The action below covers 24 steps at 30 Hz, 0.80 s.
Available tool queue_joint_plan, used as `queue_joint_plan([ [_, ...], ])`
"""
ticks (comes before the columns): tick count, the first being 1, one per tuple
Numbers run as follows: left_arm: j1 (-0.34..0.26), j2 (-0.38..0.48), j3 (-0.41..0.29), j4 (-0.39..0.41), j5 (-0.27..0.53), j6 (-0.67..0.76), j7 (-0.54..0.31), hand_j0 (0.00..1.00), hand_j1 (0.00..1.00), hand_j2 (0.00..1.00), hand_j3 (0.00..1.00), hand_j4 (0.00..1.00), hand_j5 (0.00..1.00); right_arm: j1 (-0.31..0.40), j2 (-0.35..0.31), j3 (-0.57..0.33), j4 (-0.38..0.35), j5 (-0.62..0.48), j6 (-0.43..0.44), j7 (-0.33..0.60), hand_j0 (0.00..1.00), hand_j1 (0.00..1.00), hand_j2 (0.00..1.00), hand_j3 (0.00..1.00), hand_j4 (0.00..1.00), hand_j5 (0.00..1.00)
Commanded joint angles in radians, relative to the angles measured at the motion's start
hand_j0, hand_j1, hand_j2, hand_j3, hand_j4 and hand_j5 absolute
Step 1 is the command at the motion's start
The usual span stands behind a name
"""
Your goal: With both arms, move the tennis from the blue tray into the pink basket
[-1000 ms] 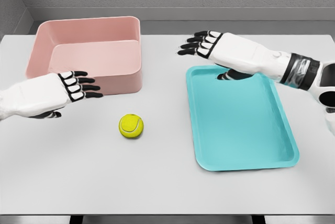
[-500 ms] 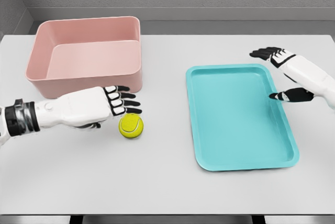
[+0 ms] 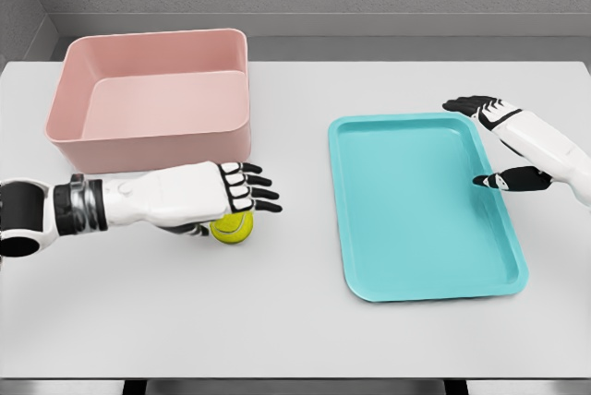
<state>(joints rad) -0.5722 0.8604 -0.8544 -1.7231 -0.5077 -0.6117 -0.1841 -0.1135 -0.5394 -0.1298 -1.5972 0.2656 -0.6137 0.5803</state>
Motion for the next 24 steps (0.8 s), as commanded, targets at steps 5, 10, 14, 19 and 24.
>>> queue_joint_plan([
  [5,-0.008,-0.040,-0.048,0.066,0.006,0.001,0.000,1.00,1.00,1.00,1.00,1.00,1.00,0.000,-0.001,-0.002,0.000,-0.008,0.003,0.000,1.00,1.00,1.00,1.00,1.00,1.00],
  [10,-0.006,-0.040,-0.048,0.073,0.008,0.001,0.000,1.00,1.00,1.00,1.00,1.00,1.00,0.003,-0.001,-0.002,-0.001,-0.009,0.003,0.000,1.00,1.00,1.00,1.00,1.00,1.00],
  [14,-0.005,-0.038,-0.048,0.086,0.009,0.001,0.000,1.00,1.00,1.00,1.00,1.00,1.00,0.003,-0.001,-0.004,-0.001,-0.011,0.003,0.000,1.00,1.00,1.00,1.00,1.00,1.00],
  [19,-0.005,-0.035,-0.054,0.097,0.009,0.001,0.000,1.00,1.00,1.00,1.00,1.00,1.00,0.003,-0.001,-0.002,-0.001,-0.011,0.003,0.000,1.00,1.00,1.00,1.00,1.00,1.00],
  [24,-0.008,-0.037,-0.069,0.129,0.009,0.001,0.000,1.00,1.00,1.00,1.00,1.00,1.00,0.003,-0.001,-0.004,0.000,-0.011,0.003,-0.002,1.00,1.00,1.00,1.00,1.00,1.00],
])
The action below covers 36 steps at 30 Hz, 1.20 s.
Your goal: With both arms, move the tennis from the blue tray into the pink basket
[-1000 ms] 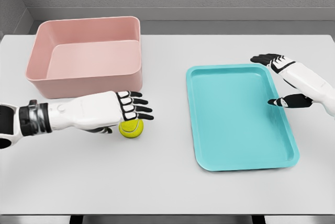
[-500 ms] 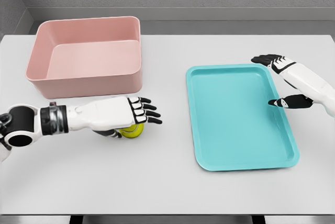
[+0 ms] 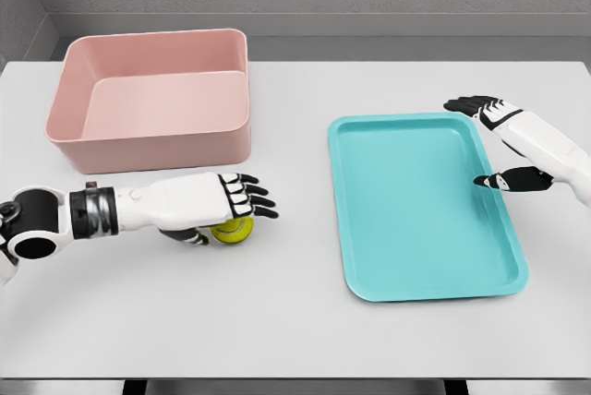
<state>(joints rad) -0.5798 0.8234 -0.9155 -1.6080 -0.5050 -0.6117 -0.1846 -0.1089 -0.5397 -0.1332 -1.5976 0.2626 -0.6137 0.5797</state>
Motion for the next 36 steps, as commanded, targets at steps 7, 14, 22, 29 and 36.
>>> queue_joint_plan([
  [7,0.002,0.000,-0.014,0.023,0.003,0.001,0.001,0.94,0.94,0.94,0.94,0.94,0.94,0.000,-0.002,0.000,0.002,-0.008,0.003,-0.001,1.00,1.00,1.00,1.00,1.00,1.00],
  [14,0.000,0.000,-0.013,0.023,-0.003,0.001,-0.015,0.66,0.66,0.66,0.66,0.66,0.66,0.005,-0.002,-0.005,0.001,-0.008,0.003,-0.001,1.00,1.00,1.00,1.00,1.00,1.00],
  [22,0.011,0.010,-0.013,0.022,0.000,0.001,-0.039,0.56,0.56,0.56,0.56,0.56,0.56,0.005,-0.002,-0.006,0.002,-0.008,0.003,-0.001,1.00,1.00,1.00,1.00,1.00,1.00],
  [29,-0.025,0.016,-0.008,0.013,0.010,0.001,-0.038,0.57,0.57,0.57,0.57,0.57,0.57,0.006,-0.002,-0.006,0.002,-0.008,0.003,-0.001,1.00,1.00,1.00,1.00,1.00,1.00],
  [36,-0.061,0.052,0.004,-0.046,0.049,0.001,-0.038,0.57,0.57,0.57,0.57,0.57,0.57,0.006,-0.002,-0.006,0.002,-0.008,0.003,-0.001,1.00,1.00,1.00,1.00,1.00,1.00],
])
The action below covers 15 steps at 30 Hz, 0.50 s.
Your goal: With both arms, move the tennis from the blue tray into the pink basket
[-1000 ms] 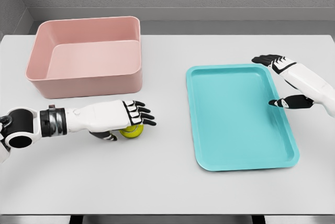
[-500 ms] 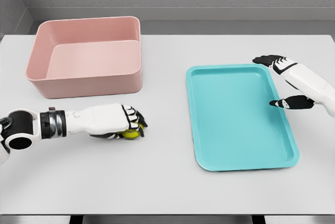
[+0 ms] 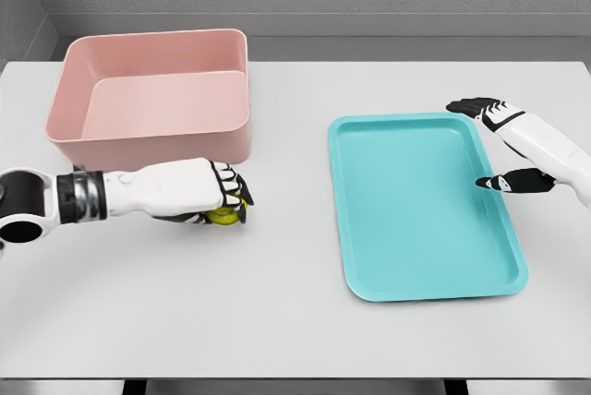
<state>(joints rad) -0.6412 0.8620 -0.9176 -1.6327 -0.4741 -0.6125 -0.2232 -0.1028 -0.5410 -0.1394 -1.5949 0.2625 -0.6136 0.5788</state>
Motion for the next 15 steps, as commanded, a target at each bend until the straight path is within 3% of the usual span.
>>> queue_joint_plan([
  [1,0.000,0.015,0.011,-0.024,0.019,0.002,0.001,0.57,0.57,0.57,0.57,0.57,0.57,0.000,-0.002,0.000,0.000,-0.008,0.003,-0.001,1.00,1.00,1.00,1.00,1.00,1.00],
  [8,-0.018,0.071,0.089,-0.055,0.069,0.002,0.001,0.57,0.57,0.57,0.57,0.57,0.57,0.000,-0.002,0.000,0.001,-0.008,0.003,-0.001,1.00,1.00,1.00,1.00,1.00,1.00],
  [15,-0.038,0.066,0.132,-0.002,0.071,0.002,0.001,0.57,0.57,0.57,0.57,0.57,0.57,0.000,-0.002,0.000,0.001,-0.008,0.003,-0.001,1.00,1.00,1.00,1.00,1.00,1.00],
])
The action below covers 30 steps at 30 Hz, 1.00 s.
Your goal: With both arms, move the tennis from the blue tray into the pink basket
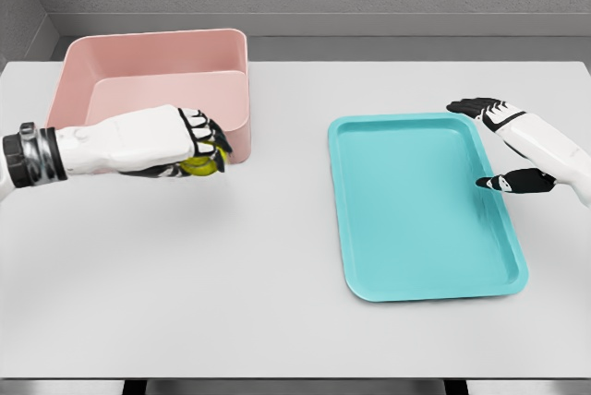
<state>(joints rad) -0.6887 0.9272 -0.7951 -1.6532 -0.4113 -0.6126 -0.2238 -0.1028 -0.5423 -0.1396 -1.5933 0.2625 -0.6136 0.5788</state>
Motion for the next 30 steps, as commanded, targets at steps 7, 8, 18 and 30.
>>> queue_joint_plan([
  [7,-0.031,-0.010,0.028,0.118,0.017,0.002,0.001,0.57,0.57,0.57,0.57,0.57,0.57,0.000,-0.001,0.000,0.000,-0.008,0.003,-0.001,1.00,1.00,1.00,1.00,1.00,1.00],
  [8,-0.035,-0.011,0.030,0.131,0.017,0.002,0.001,0.57,0.57,0.57,0.57,0.57,0.57,0.000,-0.001,0.000,0.001,-0.008,0.003,-0.001,1.00,1.00,1.00,1.00,1.00,1.00],
  [18,-0.083,-0.053,0.068,0.308,0.025,0.002,0.001,0.57,0.57,0.57,0.57,0.57,0.57,0.000,-0.001,0.000,0.001,-0.008,0.003,-0.001,1.00,1.00,1.00,1.00,1.00,1.00],
  [30,-0.137,-0.133,0.066,0.458,0.025,0.002,0.006,1.00,1.00,1.00,1.00,1.00,1.00,0.000,-0.001,-0.002,0.015,-0.008,0.003,-0.001,1.00,1.00,1.00,1.00,1.00,1.00],
])
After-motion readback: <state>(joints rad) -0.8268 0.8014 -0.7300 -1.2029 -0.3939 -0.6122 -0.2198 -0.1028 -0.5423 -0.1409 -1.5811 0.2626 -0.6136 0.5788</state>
